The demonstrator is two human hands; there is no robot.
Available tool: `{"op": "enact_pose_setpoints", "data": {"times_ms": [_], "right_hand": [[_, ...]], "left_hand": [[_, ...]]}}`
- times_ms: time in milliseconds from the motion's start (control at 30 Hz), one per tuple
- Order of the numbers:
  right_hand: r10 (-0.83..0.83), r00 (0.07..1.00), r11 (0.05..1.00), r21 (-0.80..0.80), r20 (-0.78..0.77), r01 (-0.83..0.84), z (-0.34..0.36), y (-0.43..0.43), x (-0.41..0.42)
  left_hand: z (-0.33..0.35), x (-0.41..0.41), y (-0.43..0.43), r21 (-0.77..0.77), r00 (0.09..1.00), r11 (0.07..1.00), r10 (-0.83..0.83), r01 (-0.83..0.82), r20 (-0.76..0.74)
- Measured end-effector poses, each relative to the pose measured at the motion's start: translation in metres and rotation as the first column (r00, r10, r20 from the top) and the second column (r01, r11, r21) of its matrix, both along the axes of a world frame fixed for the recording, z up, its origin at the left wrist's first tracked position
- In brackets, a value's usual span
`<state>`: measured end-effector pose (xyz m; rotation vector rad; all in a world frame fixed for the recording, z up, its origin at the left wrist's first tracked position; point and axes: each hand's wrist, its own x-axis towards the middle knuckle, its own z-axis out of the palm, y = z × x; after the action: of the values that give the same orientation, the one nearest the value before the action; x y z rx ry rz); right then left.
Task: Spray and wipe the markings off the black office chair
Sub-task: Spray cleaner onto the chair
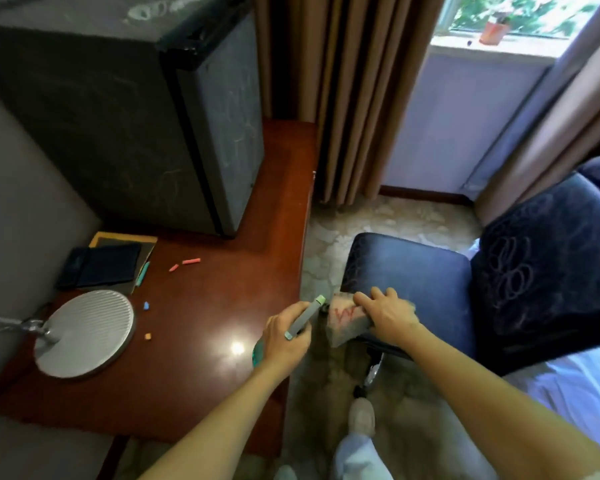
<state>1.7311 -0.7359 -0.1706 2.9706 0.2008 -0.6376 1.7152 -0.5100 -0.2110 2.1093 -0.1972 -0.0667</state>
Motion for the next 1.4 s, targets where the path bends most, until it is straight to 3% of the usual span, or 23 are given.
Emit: {"op": "enact_pose_setpoints", "data": {"times_ms": [200, 467, 567, 967, 1200, 1300, 1400], "right_hand": [[-0.210, 0.978, 0.978, 0.014, 0.011, 0.210, 0.004, -0.067, -0.056], [-0.343, 0.939, 0.939, -0.013, 0.015, 0.344, 0.000, -0.147, -0.090], [-0.345, 0.939, 0.939, -0.007, -0.002, 0.345, 0.000, -0.180, -0.093], [-0.221, 0.975, 0.973, 0.064, -0.016, 0.222, -0.010, -0.284, -0.099], [-0.189, 0.982, 0.977, 0.100, -0.023, 0.191, -0.015, -0.321, -0.109], [-0.194, 0.981, 0.974, 0.113, -0.029, 0.196, -0.021, -0.328, -0.116], [-0.198, 0.980, 0.973, 0.120, -0.024, 0.199, -0.025, -0.331, -0.118]], "left_hand": [[-0.003, -0.015, -0.058, -0.091, 0.992, 0.993, -0.087, 0.079, -0.087], [-0.030, -0.028, -0.124, -0.001, 0.973, 0.992, -0.126, 0.128, -0.195], [-0.041, -0.032, -0.143, -0.003, 0.965, 0.994, -0.103, 0.105, -0.241], [-0.061, -0.069, -0.217, 0.316, 0.929, 0.948, 0.157, -0.046, -0.336], [-0.061, -0.088, -0.245, 0.173, 0.938, 0.980, 0.151, -0.101, -0.311], [-0.056, -0.086, -0.250, 0.091, 0.920, 0.974, 0.226, -0.207, -0.320], [-0.050, -0.073, -0.252, 0.128, 0.880, 0.939, 0.343, -0.319, -0.327]]}}
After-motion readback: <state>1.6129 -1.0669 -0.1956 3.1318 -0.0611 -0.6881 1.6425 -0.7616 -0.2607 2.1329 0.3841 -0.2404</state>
